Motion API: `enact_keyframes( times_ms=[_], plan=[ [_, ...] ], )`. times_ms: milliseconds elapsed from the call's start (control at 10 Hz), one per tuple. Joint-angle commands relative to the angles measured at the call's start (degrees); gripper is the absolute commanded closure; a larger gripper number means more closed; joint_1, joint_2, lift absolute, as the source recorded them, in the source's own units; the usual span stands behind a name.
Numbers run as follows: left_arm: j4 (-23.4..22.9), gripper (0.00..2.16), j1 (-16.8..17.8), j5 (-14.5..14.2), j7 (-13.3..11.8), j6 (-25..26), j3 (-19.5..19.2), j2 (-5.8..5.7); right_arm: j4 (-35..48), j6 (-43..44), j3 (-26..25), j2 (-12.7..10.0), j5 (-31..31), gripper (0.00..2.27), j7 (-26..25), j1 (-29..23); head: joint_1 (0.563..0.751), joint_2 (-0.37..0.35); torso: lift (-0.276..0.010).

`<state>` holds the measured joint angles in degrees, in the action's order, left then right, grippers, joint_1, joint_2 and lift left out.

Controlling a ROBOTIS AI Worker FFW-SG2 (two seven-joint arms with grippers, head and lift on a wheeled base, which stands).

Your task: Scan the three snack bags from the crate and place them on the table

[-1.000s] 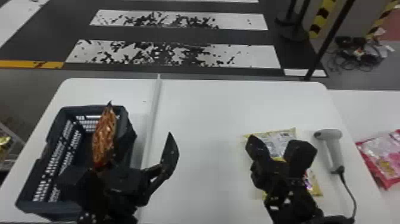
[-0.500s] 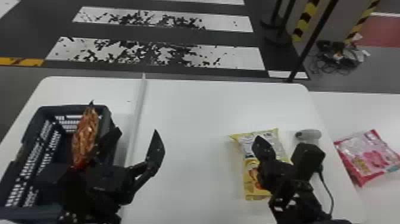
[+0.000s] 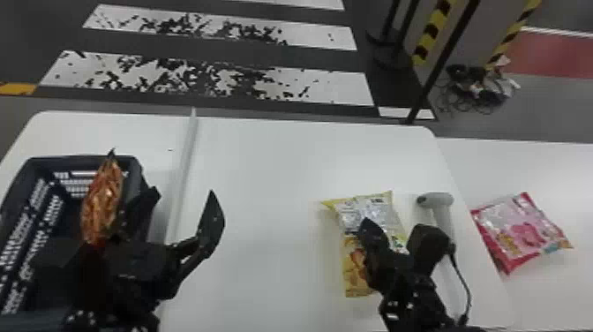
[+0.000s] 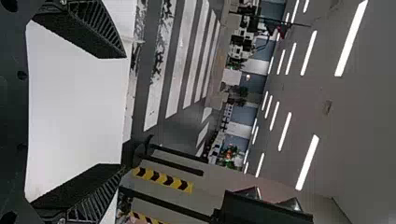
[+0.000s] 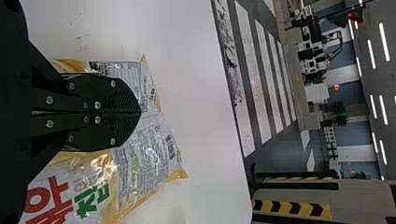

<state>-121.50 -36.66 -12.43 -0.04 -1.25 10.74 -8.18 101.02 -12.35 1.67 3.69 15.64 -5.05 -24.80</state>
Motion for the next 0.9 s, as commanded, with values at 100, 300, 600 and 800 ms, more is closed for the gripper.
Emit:
enact_keyframes(
  times_ms=[100, 300, 600, 800],
  plan=[
    [3.3, 0.03, 1.5, 1.0, 0.0, -2.3, -0.7, 0.19, -4.1, -0.1, -0.4, 0.1, 0.1, 2.25, 0.2, 1.9, 0.695, -0.128, -0.062],
    [3.7, 0.03, 2.2, 3.0, -0.1, -3.0, -0.8, 0.10, -5.4, 0.1, -1.0, 0.1, 1.2, 2.25, 0.6, 2.5, 0.695, -0.125, -0.062],
    [4.9, 0.03, 3.6, 3.0, -0.8, -2.8, -0.9, 0.01, 4.6, -2.2, -2.2, 0.1, 3.1, 0.74, 0.8, -1.0, 0.695, -0.132, -0.062],
    [5.0, 0.03, 3.8, 2.8, -0.8, -2.8, -1.0, -0.43, 12.5, -6.8, -4.6, 0.5, 3.0, 0.07, 2.2, -3.9, 0.695, -0.131, -0.062]
  ],
)
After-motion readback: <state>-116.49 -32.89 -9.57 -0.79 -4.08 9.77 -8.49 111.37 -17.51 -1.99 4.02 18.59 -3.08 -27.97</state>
